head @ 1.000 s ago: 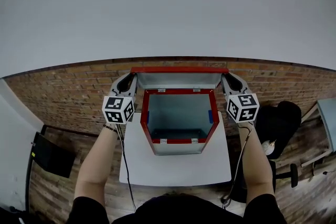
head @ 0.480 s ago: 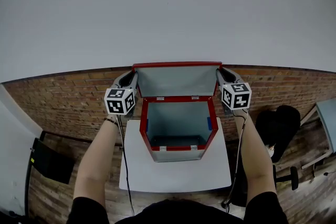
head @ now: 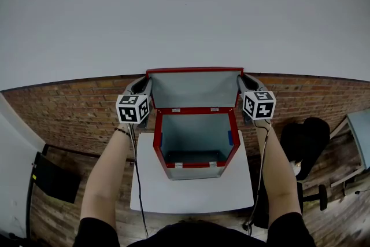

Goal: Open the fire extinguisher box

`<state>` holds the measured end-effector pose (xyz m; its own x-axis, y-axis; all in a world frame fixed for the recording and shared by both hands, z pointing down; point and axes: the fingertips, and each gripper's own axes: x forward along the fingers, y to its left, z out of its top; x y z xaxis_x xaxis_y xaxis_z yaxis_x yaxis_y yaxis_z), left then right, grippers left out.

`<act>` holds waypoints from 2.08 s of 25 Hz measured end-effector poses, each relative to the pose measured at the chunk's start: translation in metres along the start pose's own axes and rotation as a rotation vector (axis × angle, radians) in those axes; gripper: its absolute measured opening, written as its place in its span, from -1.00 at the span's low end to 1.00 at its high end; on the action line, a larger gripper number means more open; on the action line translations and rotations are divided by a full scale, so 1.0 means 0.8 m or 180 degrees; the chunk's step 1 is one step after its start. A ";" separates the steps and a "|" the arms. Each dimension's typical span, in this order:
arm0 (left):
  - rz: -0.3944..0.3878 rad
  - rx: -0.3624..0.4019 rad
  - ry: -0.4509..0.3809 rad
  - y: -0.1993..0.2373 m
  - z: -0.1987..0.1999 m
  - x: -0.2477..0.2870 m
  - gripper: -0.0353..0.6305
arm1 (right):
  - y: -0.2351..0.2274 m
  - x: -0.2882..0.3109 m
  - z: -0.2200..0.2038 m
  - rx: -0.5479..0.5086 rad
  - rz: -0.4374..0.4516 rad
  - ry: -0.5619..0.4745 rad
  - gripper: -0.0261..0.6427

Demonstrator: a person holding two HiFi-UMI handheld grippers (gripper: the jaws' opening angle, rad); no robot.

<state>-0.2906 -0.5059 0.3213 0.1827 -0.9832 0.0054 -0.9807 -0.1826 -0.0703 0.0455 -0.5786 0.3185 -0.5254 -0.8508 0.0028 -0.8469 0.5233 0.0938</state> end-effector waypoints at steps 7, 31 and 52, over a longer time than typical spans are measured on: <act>0.0077 0.0079 0.0093 0.002 0.003 -0.017 -0.54 | 0.000 -0.020 0.003 -0.0093 0.0011 -0.0052 -0.72; -0.0468 -0.0024 -0.0411 -0.162 -0.091 -0.246 -0.75 | 0.173 -0.229 -0.066 0.0162 0.0666 -0.0063 -0.86; -0.0876 -0.0568 -0.0091 -0.275 -0.183 -0.332 -0.75 | 0.254 -0.324 -0.167 0.0413 0.0840 0.0122 -0.87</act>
<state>-0.1338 -0.2056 0.4811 0.4420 -0.8966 -0.0281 -0.8906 -0.4424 0.1057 0.0204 -0.2580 0.4699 -0.7275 -0.6845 0.0480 -0.6861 0.7262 -0.0432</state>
